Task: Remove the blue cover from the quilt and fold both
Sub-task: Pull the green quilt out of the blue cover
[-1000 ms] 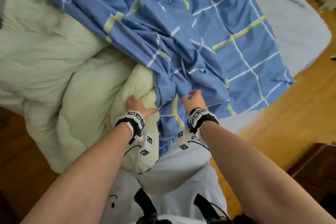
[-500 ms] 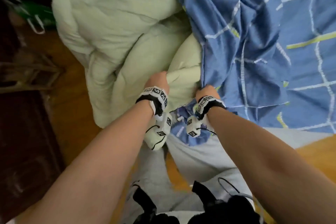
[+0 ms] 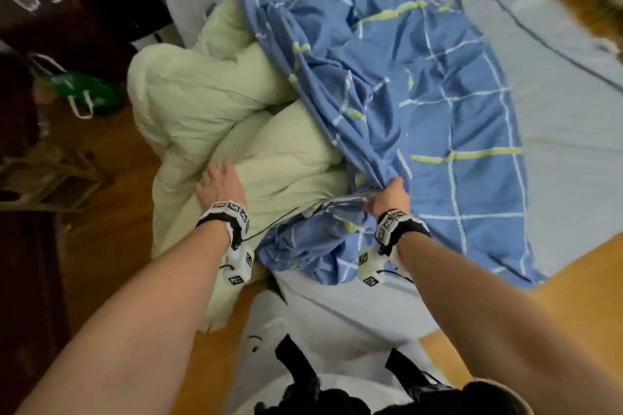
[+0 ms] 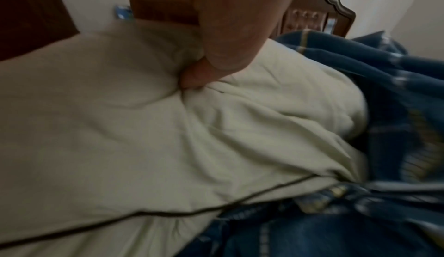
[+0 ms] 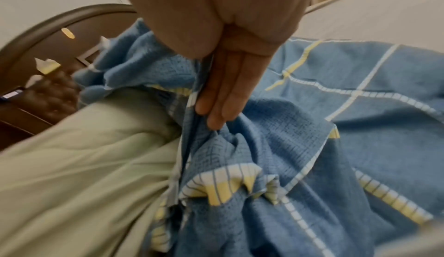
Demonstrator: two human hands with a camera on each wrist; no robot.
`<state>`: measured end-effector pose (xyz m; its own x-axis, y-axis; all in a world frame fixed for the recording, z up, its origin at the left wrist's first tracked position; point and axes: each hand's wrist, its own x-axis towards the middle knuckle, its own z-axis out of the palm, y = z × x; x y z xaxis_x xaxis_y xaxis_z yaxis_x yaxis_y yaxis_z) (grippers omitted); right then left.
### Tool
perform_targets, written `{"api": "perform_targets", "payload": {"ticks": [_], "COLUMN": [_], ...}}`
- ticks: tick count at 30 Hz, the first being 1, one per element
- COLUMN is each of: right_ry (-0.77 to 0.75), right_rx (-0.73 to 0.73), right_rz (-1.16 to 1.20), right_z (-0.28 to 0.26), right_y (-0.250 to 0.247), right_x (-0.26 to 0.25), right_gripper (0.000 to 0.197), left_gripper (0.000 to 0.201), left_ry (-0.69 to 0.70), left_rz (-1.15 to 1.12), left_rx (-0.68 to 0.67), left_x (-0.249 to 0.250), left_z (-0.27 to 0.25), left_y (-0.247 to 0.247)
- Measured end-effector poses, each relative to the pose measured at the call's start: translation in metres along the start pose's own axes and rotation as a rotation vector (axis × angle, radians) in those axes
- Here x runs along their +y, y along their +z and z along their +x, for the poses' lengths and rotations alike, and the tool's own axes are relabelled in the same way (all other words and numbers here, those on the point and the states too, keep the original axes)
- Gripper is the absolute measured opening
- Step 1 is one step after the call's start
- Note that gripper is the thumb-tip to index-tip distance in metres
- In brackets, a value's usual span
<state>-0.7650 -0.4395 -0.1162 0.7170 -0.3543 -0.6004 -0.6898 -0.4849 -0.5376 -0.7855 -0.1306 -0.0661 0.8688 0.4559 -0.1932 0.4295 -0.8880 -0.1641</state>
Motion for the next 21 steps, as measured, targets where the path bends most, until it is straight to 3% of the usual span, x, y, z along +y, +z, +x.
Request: {"api": "perform_targets", "payload": {"ticks": [2,3,6,8,10,13,15,19,21], "right_ry": [-0.032,-0.012,0.042,0.110,0.237,0.545,0.646,0.486,0.404], "right_rx": [-0.128,-0.186,-0.344,-0.389,-0.345,-0.171,-0.122,-0.136,-0.082], "right_rz": [0.126,0.182,0.193,0.165,0.076,-0.036,0.133,0.321,0.269], "right_z": [0.013,0.014,0.001,-0.004,-0.002,0.007,0.015,0.036,0.035], "right_y": [0.015,0.022,0.031,0.044,0.064,0.106,0.133,0.169,0.165], "right_x": [0.018,0.026,0.046,0.069,0.103,0.142,0.149,0.142,0.125], "right_gripper": [0.024,0.033,0.090,0.102,0.105,0.119,0.109,0.060,0.037], "left_gripper": [0.066,0.060,0.042,0.052,0.090,0.117,0.112,0.044,0.032], "left_ry": [0.163,0.290,0.654,0.661,0.584,0.603,0.593,0.589,0.570], "left_rz": [-0.015,0.001,0.056,0.099,0.176,0.358,0.413,0.405,0.367], "left_rx": [0.094,0.101,-0.078,-0.276,-0.359,-0.267,-0.194,-0.221,-0.276], "left_x": [0.033,0.050,0.093,0.112,0.116,0.114,0.108,0.099,0.097], "left_z": [-0.006,-0.008,-0.017,-0.015,-0.015,-0.008,0.001,0.020,0.026], "left_y": [0.005,0.009,0.034,0.064,0.088,0.130,0.149,0.163,0.149]}}
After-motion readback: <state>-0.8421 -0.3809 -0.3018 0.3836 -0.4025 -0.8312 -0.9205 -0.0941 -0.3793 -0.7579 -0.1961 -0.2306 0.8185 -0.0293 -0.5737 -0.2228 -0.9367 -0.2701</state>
